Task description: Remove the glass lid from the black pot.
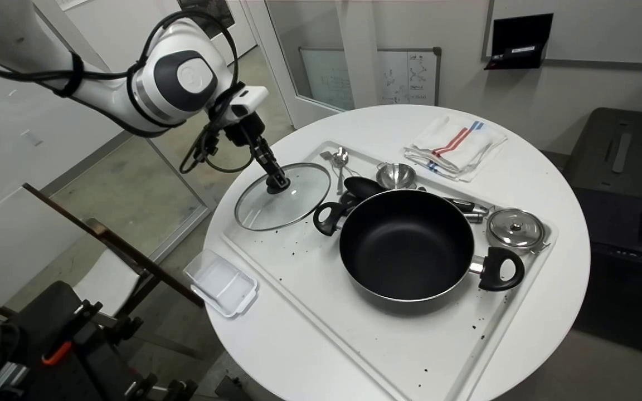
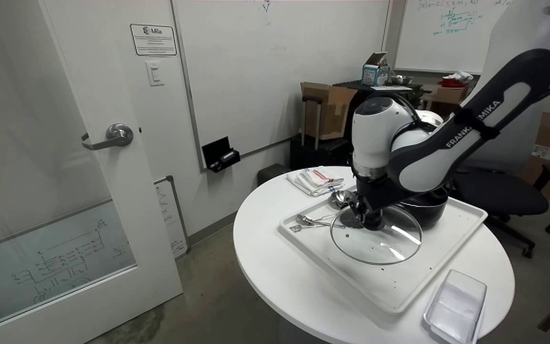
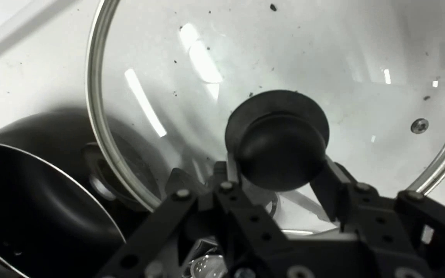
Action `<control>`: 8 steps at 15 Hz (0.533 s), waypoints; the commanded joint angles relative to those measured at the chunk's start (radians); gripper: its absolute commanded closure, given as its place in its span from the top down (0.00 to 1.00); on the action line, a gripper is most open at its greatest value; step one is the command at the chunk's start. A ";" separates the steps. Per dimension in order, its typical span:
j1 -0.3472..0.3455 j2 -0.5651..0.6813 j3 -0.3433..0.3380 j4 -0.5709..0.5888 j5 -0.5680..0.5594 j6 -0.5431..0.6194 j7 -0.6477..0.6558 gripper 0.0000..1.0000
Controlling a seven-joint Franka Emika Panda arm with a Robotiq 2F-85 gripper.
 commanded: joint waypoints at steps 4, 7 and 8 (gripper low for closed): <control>-0.028 0.032 0.025 -0.024 -0.006 0.020 -0.148 0.24; -0.040 0.046 0.032 -0.027 0.002 0.025 -0.215 0.24; -0.052 0.050 0.041 -0.026 0.008 0.023 -0.248 0.24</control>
